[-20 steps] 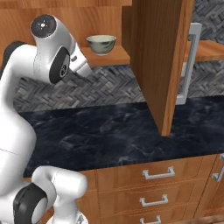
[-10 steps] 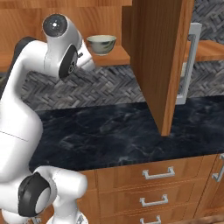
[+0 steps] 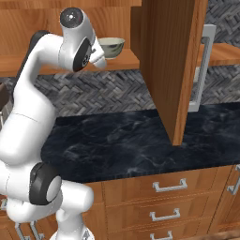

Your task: Take the smaller bowl and place it next to the appetizer plate on the dining counter , and place the larger bowl next to the plate with cooked food.

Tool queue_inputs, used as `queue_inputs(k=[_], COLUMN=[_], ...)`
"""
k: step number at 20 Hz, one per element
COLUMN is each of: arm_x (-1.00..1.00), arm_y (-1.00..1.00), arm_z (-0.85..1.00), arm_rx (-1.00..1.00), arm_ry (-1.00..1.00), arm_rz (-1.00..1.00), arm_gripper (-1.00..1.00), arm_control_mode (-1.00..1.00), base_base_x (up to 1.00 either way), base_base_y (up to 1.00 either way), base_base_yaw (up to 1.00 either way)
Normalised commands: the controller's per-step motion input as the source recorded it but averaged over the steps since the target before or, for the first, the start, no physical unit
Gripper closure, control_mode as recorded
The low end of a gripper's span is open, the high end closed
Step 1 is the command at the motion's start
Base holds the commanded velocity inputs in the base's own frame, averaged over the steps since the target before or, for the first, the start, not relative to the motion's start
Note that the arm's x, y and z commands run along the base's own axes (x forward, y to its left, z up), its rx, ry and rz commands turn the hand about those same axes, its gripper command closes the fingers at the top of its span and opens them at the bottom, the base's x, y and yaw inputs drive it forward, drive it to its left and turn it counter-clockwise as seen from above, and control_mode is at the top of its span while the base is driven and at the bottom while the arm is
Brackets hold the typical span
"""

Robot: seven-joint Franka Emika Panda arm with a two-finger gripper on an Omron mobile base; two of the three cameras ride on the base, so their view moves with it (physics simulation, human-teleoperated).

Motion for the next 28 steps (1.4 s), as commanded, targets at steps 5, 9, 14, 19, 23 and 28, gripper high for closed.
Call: queue_inputs(k=[5,9,14,19,23,28], arm_x=[0.57,0.53,0.57,0.54,0.5,0.48], arm_y=[0.0,-0.03,-0.01,-0.03,-0.06,-0.05], arm_z=[-0.01,-0.04,-0.07,-0.09,-0.04,-0.05], arm_rx=[0.0,0.0,0.0,0.0,0.0,0.0], arm_ry=[0.01,0.03,0.03,0.04,0.05,0.03], arm_rz=[0.0,0.0,0.0,0.0,0.0,0.0], arm_gripper=[-1.0,-1.0,-1.0,-1.0,-1.0,-1.0], arm_control_mode=[-1.0,-1.0,-1.0,-1.0,-1.0,-1.0], base_base_x=[0.0,0.0,0.0,0.0,0.0,0.0], base_base_y=[0.0,0.0,0.0,0.0,0.0,0.0], base_base_yaw=[0.0,0.0,0.0,0.0,0.0,0.0])
